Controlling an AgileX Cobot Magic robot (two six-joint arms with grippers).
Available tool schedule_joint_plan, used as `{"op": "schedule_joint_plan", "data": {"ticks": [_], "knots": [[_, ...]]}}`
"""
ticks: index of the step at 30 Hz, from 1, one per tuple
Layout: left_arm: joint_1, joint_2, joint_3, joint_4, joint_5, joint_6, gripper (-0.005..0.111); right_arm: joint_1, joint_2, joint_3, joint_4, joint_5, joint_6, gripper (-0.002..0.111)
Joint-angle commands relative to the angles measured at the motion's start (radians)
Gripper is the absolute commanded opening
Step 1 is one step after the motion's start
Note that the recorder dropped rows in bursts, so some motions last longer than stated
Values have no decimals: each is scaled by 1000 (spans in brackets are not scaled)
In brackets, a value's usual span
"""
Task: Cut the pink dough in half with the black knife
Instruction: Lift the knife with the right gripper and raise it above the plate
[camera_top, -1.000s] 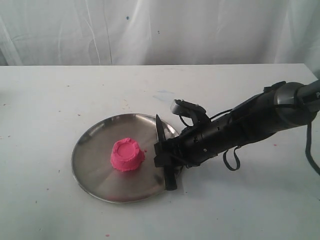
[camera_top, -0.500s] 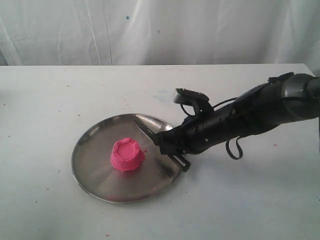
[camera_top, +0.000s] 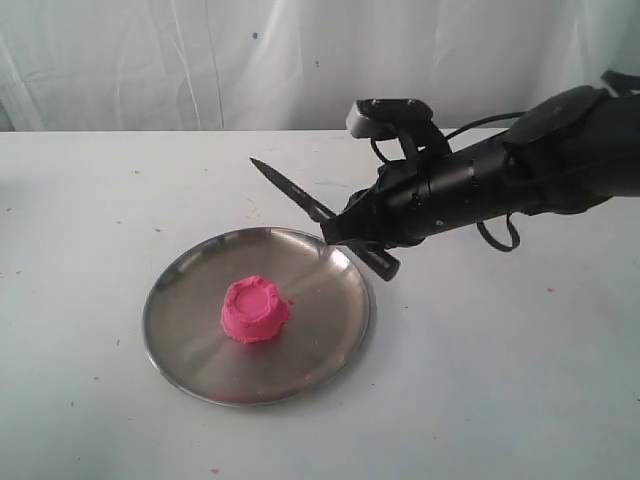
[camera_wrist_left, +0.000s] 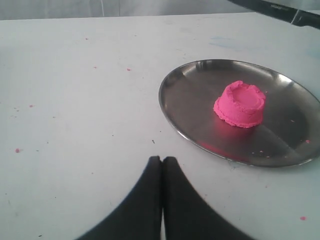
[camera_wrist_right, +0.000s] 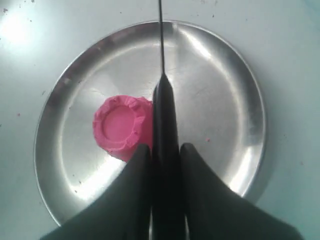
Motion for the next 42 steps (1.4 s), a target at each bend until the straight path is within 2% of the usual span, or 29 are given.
{"op": "schedule_joint_plan", "data": {"ticks": [1, 7, 13, 21, 26, 34, 39, 42], "knots": [[3, -4, 4, -2, -3, 0, 0, 43, -91, -3, -203, -4, -10, 1], [3, -4, 4, -2, -3, 0, 0, 126, -195, -1, -278, -20, -4, 1], [3, -4, 4, -2, -3, 3, 0, 236, -226, -1, -508, -22, 93, 1], [3, -4, 4, -2, -3, 3, 0, 302, -226, 1, -946, -94, 514, 1], [3, -4, 4, -2, -3, 3, 0, 327, -228, 4, -964, -191, 680, 1], [3, -4, 4, -2, -3, 3, 0, 338, -230, 100, -952, -468, 949, 1], [3, -4, 4, -2, -3, 3, 0, 338, -251, 172, -952, -523, 1017, 1], [3, -4, 4, -2, -3, 3, 0, 338, -266, 182, -952, -494, 1017, 1]]}}
